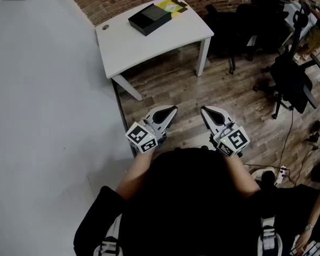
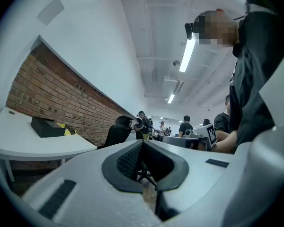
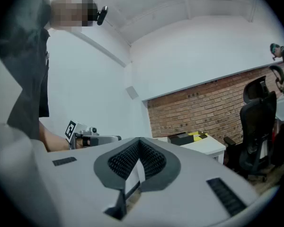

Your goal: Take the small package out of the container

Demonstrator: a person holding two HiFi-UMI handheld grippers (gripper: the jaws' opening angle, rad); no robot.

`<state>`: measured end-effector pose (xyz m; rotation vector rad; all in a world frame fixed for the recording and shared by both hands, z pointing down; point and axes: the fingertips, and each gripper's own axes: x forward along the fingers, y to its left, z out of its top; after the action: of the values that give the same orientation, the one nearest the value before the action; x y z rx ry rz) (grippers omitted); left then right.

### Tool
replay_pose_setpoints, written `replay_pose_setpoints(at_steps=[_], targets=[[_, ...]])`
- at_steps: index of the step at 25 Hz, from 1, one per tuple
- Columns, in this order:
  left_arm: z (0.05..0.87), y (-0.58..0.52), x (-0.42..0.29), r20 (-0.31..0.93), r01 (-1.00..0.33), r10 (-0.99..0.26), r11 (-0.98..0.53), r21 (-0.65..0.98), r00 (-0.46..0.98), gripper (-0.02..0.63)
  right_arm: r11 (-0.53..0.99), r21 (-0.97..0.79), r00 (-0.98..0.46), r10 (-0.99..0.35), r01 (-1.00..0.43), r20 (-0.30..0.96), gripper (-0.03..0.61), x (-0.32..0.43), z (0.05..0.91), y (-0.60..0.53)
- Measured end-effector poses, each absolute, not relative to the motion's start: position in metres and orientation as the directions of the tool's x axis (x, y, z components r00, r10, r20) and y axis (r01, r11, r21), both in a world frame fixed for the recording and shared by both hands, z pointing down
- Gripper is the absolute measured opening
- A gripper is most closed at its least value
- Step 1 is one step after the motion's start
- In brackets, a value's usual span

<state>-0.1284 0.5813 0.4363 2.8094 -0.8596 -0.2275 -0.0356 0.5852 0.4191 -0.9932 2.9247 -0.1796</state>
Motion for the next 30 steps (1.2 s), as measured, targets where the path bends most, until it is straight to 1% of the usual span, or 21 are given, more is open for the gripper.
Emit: replay_pose_setpoints(at_steps=[7,11,19,26,30], targets=[[0.434,0.584,-0.15,-0.091,-0.514,-0.543,-0.829,0.221,0.835,0.015,0.778,-0.126,-0.784,-0.62,-0.615,-0.001,0.002,-0.057,0.416,0.586],[0.44,0.577,-0.162,-0.088,-0.504,-0.537,-0.828,0.248,0.839,0.015,0.77,-0.126,-0.776,-0.63,-0.626,0.003,0.002,-0.068,0.418,0.582],[0.455,0.555,-0.169,-0.086,-0.478,-0.518,-0.831,0.284,0.851,0.015,0.742,-0.14,-0.751,-0.66,-0.655,0.015,0.002,-0.064,0.425,0.565],[0.462,0.504,-0.156,-0.079,-0.482,-0.519,-0.832,0.273,0.851,0.015,0.747,-0.148,-0.755,-0.655,-0.649,0.005,0.003,-0.05,0.432,0.514],[0.468,0.461,-0.156,-0.054,-0.521,-0.561,-0.797,0.306,0.826,0.015,0.766,-0.163,-0.776,-0.631,-0.622,-0.004,0.003,-0.046,0.437,0.468]])
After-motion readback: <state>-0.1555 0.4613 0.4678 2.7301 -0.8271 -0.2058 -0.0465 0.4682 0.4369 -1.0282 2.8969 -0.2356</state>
